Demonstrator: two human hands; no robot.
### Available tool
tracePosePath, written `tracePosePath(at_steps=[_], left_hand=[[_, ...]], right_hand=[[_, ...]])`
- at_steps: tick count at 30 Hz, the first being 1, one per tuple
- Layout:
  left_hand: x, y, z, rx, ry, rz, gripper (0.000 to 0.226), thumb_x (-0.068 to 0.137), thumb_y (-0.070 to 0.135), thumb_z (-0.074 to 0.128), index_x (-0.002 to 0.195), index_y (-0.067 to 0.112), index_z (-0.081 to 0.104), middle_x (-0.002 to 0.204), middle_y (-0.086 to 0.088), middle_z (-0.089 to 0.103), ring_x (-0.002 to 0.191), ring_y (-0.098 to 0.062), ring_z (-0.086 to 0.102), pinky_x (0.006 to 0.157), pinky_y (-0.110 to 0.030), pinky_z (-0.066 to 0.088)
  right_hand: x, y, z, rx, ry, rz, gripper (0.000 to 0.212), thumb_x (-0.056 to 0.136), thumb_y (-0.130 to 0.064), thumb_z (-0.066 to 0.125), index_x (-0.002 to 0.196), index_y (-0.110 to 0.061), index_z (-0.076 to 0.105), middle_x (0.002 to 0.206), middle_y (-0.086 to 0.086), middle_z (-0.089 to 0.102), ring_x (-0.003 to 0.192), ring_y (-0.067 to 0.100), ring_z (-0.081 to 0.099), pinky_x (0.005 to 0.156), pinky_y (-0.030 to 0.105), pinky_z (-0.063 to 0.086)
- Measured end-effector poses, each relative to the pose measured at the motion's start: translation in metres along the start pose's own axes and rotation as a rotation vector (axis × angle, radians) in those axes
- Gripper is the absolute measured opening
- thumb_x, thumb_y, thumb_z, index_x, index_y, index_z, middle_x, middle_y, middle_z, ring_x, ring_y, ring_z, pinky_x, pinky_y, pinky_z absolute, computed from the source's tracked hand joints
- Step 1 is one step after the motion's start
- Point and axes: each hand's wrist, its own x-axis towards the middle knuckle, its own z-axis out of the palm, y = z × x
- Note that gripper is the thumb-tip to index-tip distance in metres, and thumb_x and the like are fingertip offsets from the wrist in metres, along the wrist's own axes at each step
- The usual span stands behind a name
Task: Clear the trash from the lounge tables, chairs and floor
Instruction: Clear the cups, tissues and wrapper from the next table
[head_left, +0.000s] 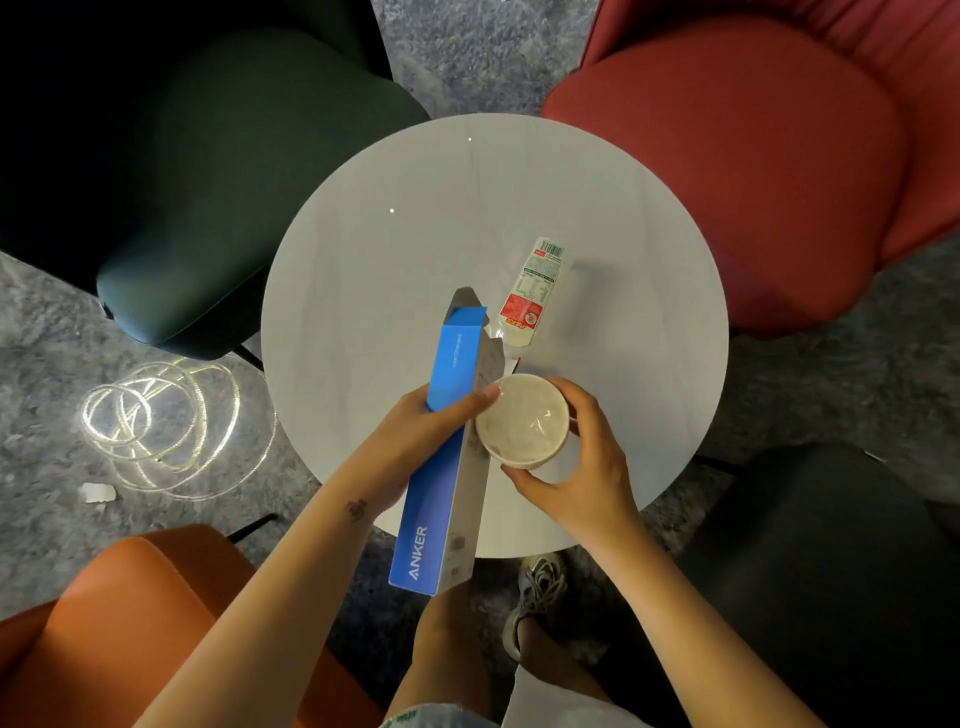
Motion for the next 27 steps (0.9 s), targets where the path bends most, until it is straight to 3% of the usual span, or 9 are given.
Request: tracePosePath(at_steps=[6, 8, 10, 13, 18, 23, 27], left_hand=[[0.007, -0.006, -0.01, 0.139, 0.236, -0.002, 0.034, 0.084, 0.034, 0.065, 0.095, 0.002, 0.061, 0.086, -0.015, 0.07, 0.08, -0.03, 0.067, 0.076, -0.041, 0.054], [0.011, -0.007, -0.017, 0.199, 0.366, 0.049, 0.031, 0.084, 0.028, 0.064, 0.09, -0.002, 0.057, 0.082, -0.017, 0.066, 0.074, -0.023, 0.067, 0.066, -0.036, 0.054], [0.014, -0.011, -0.021, 0.319, 0.509, 0.114, 0.026, 0.082, 0.024, 0.063, 0.075, 0.004, 0.048, 0.065, -0.008, 0.054, 0.054, -0.013, 0.054, 0.047, -0.024, 0.043], [0.017, -0.02, -0.026, 0.498, 0.686, 0.117, 0.024, 0.081, 0.026, 0.061, 0.072, 0.013, 0.042, 0.062, 0.002, 0.045, 0.052, -0.014, 0.043, 0.046, -0.026, 0.031], [0.02, -0.031, -0.029, 0.601, 0.716, 0.048, 0.024, 0.085, 0.028, 0.059, 0.097, 0.008, 0.05, 0.075, -0.001, 0.051, 0.068, -0.025, 0.056, 0.056, -0.034, 0.045], [0.029, -0.039, -0.024, 0.722, 0.735, 0.008, 0.032, 0.088, 0.029, 0.057, 0.106, 0.005, 0.049, 0.079, -0.004, 0.047, 0.067, -0.023, 0.045, 0.056, -0.03, 0.031], [0.035, -0.043, -0.022, 0.741, 0.742, 0.004, 0.036, 0.09, 0.031, 0.056, 0.112, 0.004, 0.047, 0.079, -0.005, 0.046, 0.068, -0.024, 0.044, 0.058, -0.031, 0.031]], right_hand=[[0.0, 0.01, 0.002, -0.005, -0.013, 0.022, 0.085, 0.058, -0.022, 0.088, 0.128, -0.005, 0.044, 0.127, 0.004, 0.052, 0.115, 0.006, 0.047, 0.093, 0.008, 0.041], [-0.001, 0.02, 0.001, -0.029, 0.005, 0.051, 0.084, 0.057, -0.017, 0.088, 0.128, -0.006, 0.044, 0.125, 0.001, 0.052, 0.115, 0.004, 0.045, 0.092, 0.007, 0.039], [-0.001, 0.033, -0.001, -0.069, 0.021, 0.076, 0.083, 0.056, -0.012, 0.087, 0.127, -0.006, 0.044, 0.123, 0.004, 0.053, 0.114, 0.007, 0.046, 0.092, 0.01, 0.04], [0.0, 0.048, -0.003, -0.096, 0.038, 0.136, 0.082, 0.056, -0.007, 0.087, 0.126, -0.004, 0.044, 0.124, 0.01, 0.054, 0.113, 0.013, 0.047, 0.09, 0.021, 0.043], [0.001, 0.062, 0.002, -0.1, 0.051, 0.192, 0.079, 0.057, -0.008, 0.087, 0.123, 0.0, 0.045, 0.122, 0.013, 0.055, 0.113, 0.022, 0.052, 0.087, 0.025, 0.045], [0.0, 0.068, 0.005, -0.103, 0.062, 0.192, 0.082, 0.058, -0.009, 0.086, 0.126, 0.001, 0.042, 0.124, 0.015, 0.053, 0.114, 0.023, 0.051, 0.091, 0.025, 0.042], [-0.004, 0.066, 0.001, -0.066, 0.02, 0.188, 0.093, 0.059, -0.012, 0.087, 0.134, 0.003, 0.033, 0.135, 0.016, 0.044, 0.124, 0.017, 0.04, 0.1, 0.018, 0.035]])
